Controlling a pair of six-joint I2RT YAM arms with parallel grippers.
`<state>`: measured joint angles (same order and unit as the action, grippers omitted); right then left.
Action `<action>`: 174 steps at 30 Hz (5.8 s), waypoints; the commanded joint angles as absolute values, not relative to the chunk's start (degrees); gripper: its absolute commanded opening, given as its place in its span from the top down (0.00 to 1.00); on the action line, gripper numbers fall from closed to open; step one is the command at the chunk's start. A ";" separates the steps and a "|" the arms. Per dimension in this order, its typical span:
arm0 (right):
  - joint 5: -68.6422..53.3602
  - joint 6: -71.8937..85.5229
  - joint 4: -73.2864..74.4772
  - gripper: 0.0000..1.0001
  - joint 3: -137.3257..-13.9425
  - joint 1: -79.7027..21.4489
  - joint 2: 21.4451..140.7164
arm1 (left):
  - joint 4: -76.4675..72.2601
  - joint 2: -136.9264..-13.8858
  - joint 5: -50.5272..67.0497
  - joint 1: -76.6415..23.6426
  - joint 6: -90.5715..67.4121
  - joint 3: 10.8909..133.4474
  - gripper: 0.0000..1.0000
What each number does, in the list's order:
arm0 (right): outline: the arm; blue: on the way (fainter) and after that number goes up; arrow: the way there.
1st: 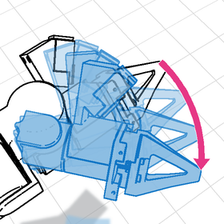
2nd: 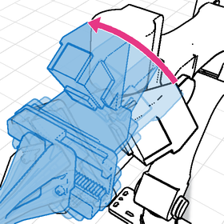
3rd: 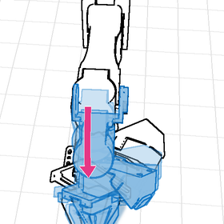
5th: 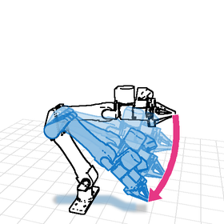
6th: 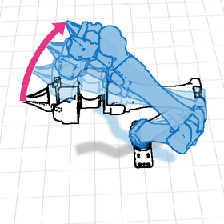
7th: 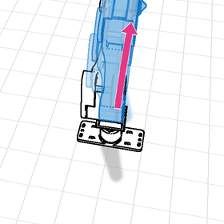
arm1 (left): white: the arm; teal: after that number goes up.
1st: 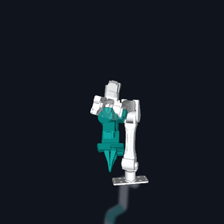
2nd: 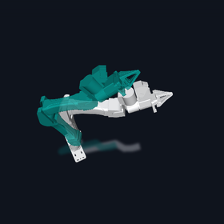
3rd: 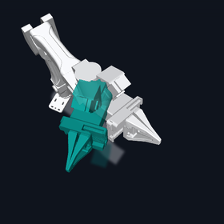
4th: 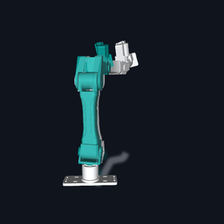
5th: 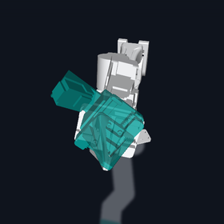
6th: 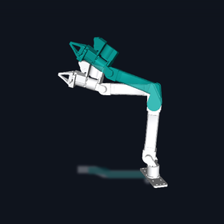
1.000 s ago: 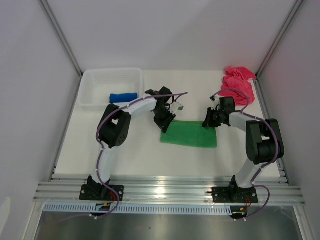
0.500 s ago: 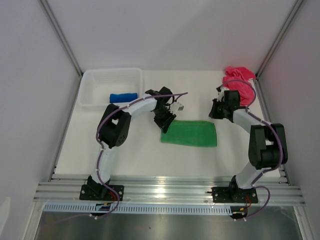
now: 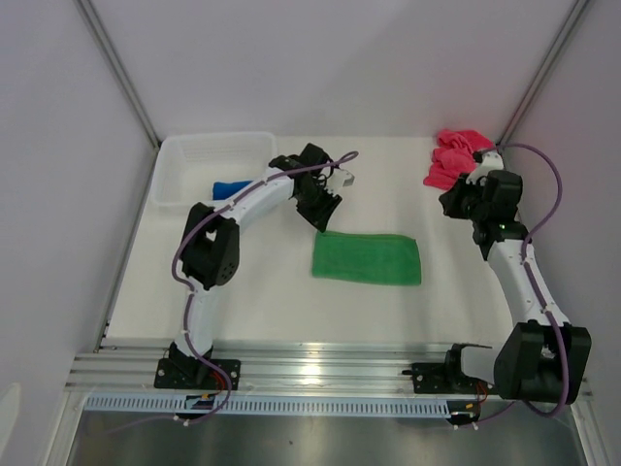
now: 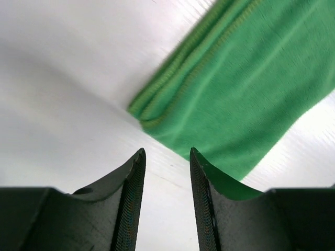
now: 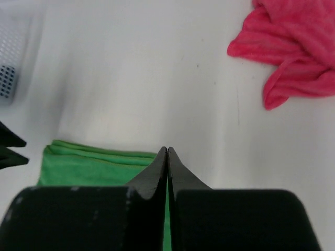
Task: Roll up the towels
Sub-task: Fold the towel, then roll the towel
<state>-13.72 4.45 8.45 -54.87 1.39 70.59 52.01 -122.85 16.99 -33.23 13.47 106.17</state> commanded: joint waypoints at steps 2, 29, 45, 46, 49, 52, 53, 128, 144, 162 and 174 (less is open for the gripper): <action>-21.75 16.25 12.37 1.00 -52.90 5.54 70.57 | 51.33 -125.50 13.97 -32.08 11.87 111.52 0.57; -4.13 32.89 20.04 1.00 -49.11 -2.72 94.99 | 48.96 -122.97 12.74 -31.73 10.81 101.61 0.58; -9.93 22.15 30.86 0.86 -95.55 -4.75 123.51 | 51.94 -108.73 14.84 -30.76 24.33 93.34 0.56; -10.54 20.84 29.37 0.82 -93.97 -3.27 121.83 | 51.68 -108.29 15.46 -31.37 29.31 92.90 0.56; -16.16 18.47 26.82 0.71 -86.94 -0.63 114.98 | 48.18 -106.01 16.79 -34.79 43.08 89.66 0.54; -20.82 16.79 23.92 0.67 -80.17 -0.53 108.12 | 39.14 -102.32 16.17 -39.00 59.72 81.58 0.53; -21.79 16.09 22.78 0.66 -78.50 -0.53 106.45 | 36.68 -101.61 15.91 -39.98 63.94 78.08 0.53; -33.23 -60.10 22.93 0.14 -39.47 -16.60 64.60 | 43.42 -107.31 26.28 -40.43 46.15 77.44 0.99; -25.40 -62.93 7.02 0.15 -26.90 -33.57 63.99 | 43.94 -107.93 28.48 -38.58 41.66 77.34 0.99; -22.95 -62.76 -5.62 0.20 -27.15 -40.08 74.08 | 45.18 -108.54 28.56 -38.58 41.92 78.22 0.99; -19.51 -62.67 -6.42 0.53 -28.30 -41.13 79.89 | 45.79 -108.63 29.09 -38.58 42.10 78.40 0.99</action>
<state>-21.10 -62.19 -7.01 -27.09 -40.66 78.37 44.36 -109.69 26.28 -39.03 42.85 76.99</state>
